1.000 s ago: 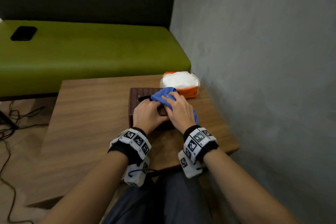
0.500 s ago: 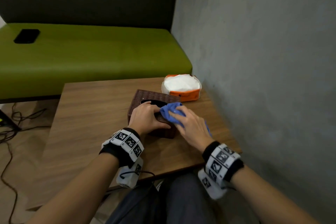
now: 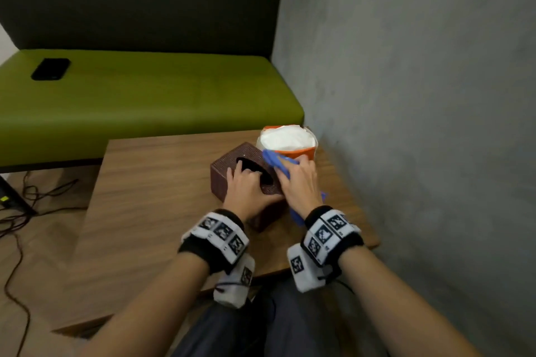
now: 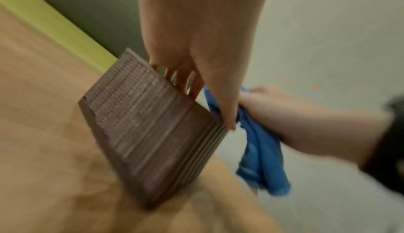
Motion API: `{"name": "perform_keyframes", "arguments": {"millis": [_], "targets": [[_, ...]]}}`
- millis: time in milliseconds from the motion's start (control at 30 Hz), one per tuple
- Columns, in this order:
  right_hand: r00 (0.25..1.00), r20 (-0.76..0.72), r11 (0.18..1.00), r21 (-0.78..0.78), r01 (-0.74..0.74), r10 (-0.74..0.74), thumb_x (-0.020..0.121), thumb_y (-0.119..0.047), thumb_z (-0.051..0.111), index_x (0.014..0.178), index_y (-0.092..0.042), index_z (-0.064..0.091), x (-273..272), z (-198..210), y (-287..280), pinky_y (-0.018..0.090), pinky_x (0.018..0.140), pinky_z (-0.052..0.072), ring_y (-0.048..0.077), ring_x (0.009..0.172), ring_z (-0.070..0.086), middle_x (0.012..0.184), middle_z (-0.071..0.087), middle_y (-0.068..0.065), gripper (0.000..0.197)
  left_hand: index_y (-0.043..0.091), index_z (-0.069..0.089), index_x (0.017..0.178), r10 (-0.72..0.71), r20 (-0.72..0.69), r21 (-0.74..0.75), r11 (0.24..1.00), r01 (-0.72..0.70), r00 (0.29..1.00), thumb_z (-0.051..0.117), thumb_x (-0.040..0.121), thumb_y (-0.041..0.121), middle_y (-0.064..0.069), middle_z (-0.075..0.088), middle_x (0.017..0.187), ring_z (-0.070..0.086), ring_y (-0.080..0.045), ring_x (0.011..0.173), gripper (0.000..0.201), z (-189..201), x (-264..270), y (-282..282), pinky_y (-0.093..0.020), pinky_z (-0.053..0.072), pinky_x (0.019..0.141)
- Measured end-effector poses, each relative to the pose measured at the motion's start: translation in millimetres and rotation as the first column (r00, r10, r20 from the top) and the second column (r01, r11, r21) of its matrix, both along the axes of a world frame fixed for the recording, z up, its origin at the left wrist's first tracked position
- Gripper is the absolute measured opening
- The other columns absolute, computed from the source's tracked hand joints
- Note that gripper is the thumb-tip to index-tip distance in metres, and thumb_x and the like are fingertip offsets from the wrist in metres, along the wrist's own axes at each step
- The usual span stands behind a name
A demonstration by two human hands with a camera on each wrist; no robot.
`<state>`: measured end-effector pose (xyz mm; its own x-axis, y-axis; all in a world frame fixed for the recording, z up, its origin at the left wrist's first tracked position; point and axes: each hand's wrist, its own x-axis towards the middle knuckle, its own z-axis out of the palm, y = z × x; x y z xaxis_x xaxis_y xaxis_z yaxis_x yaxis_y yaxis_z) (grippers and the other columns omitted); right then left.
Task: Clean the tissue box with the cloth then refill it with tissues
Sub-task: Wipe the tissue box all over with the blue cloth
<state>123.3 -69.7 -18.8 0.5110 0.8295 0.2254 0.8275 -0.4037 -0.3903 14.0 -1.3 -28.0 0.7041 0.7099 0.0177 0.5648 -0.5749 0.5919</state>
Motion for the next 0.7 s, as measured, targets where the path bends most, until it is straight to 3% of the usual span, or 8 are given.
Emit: {"name": "perform_keyframes", "arguments": {"millis": [100, 200, 267, 333, 400, 467, 567, 700], "targets": [[0.995, -0.017, 0.995, 0.014, -0.094, 0.094, 0.092, -0.012, 0.048, 0.130, -0.013, 0.048, -15, -18, -7, 0.045, 0.090, 0.041, 0.034, 0.105, 0.042, 0.109, 0.044, 0.020, 0.038, 0.019, 0.062, 0.118, 0.050, 0.061, 0.054, 0.997, -0.053, 0.997, 0.062, 0.076, 0.048, -0.008, 0.058, 0.129, 0.016, -0.031, 0.143, 0.051, -14, 0, -9, -0.052, 0.001, 0.116], [0.976, 0.041, 0.977, 0.000, -0.214, 0.214, 0.089, -0.007, 0.052, 0.127, -0.008, 0.050, -16, -21, -28, 0.042, 0.082, 0.047, 0.030, 0.095, 0.045, 0.103, 0.044, 0.018, 0.038, 0.019, 0.067, 0.110, -0.006, 0.062, 0.052, 0.999, 0.002, 0.998, 0.061, 0.067, 0.053, -0.009, 0.060, 0.123, 0.021, -0.029, 0.142, 0.056, -16, -7, -1, -0.050, -0.004, 0.116], [0.948, 0.067, 0.950, -0.053, -0.309, 0.312, 0.086, -0.005, 0.055, 0.125, -0.007, 0.052, -5, -18, -35, 0.041, 0.086, 0.050, 0.031, 0.100, 0.047, 0.109, 0.045, 0.020, 0.039, 0.017, 0.069, 0.109, -0.066, 0.070, 0.030, 0.998, 0.064, 0.995, 0.061, 0.062, 0.050, -0.010, 0.061, 0.118, 0.028, -0.025, 0.140, 0.058, -15, -9, 4, -0.046, -0.008, 0.116], [0.950, 0.070, 0.952, -0.054, -0.302, 0.306, 0.086, -0.003, 0.056, 0.123, -0.006, 0.054, 7, -13, -25, 0.041, 0.097, 0.046, 0.033, 0.114, 0.044, 0.126, 0.043, 0.021, 0.037, 0.015, 0.068, 0.110, -0.144, 0.073, 0.021, 0.990, 0.142, 0.987, 0.070, 0.066, 0.040, -0.008, 0.060, 0.116, 0.037, -0.020, 0.134, 0.051, -14, -11, 8, -0.041, -0.010, 0.116], [0.971, 0.032, 0.972, -0.026, -0.235, 0.236, 0.087, -0.002, 0.053, 0.122, -0.005, 0.055, 9, -9, -10, 0.045, 0.101, 0.042, 0.034, 0.117, 0.042, 0.132, 0.043, 0.019, 0.034, 0.013, 0.068, 0.112, -0.206, 0.085, 0.013, 0.979, 0.206, 0.975, 0.075, 0.069, 0.030, -0.006, 0.060, 0.113, 0.042, -0.017, 0.131, 0.046, -14, -13, 9, -0.034, -0.011, 0.116], [0.962, 0.053, 0.964, -0.041, -0.264, 0.266, 0.086, -0.001, 0.053, 0.122, -0.004, 0.055, 0, -11, -12, 0.045, 0.099, 0.043, 0.035, 0.112, 0.044, 0.127, 0.050, 0.019, 0.035, 0.013, 0.068, 0.111, -0.220, 0.107, 0.008, 0.975, 0.220, 0.970, 0.076, 0.069, 0.025, -0.006, 0.060, 0.117, 0.044, -0.017, 0.128, 0.044, -12, -17, 12, -0.030, -0.012, 0.114], [0.926, 0.112, 0.932, -0.055, -0.357, 0.361, 0.081, 0.002, 0.057, 0.118, -0.002, 0.057, -9, -18, -42, 0.042, 0.088, 0.049, 0.036, 0.101, 0.051, 0.114, 0.057, 0.020, 0.037, 0.012, 0.069, 0.109, -0.237, 0.100, 0.017, 0.972, 0.236, 0.966, 0.076, 0.070, 0.021, -0.010, 0.059, 0.122, 0.042, -0.018, 0.131, 0.041, -10, -21, 16, -0.036, -0.010, 0.116], [0.954, 0.082, 0.957, -0.053, -0.285, 0.289, 0.083, 0.003, 0.053, 0.118, -0.001, 0.057, 1, -10, -17, 0.047, 0.094, 0.044, 0.039, 0.104, 0.047, 0.120, 0.055, 0.022, 0.036, 0.008, 0.068, 0.110, -0.267, 0.051, 0.021, 0.964, 0.267, 0.962, 0.077, 0.069, 0.021, 0.000, 0.052, 0.096, 0.055, -0.020, 0.109, 0.044, -8, -18, 16, -0.037, -0.011, 0.116]]}}
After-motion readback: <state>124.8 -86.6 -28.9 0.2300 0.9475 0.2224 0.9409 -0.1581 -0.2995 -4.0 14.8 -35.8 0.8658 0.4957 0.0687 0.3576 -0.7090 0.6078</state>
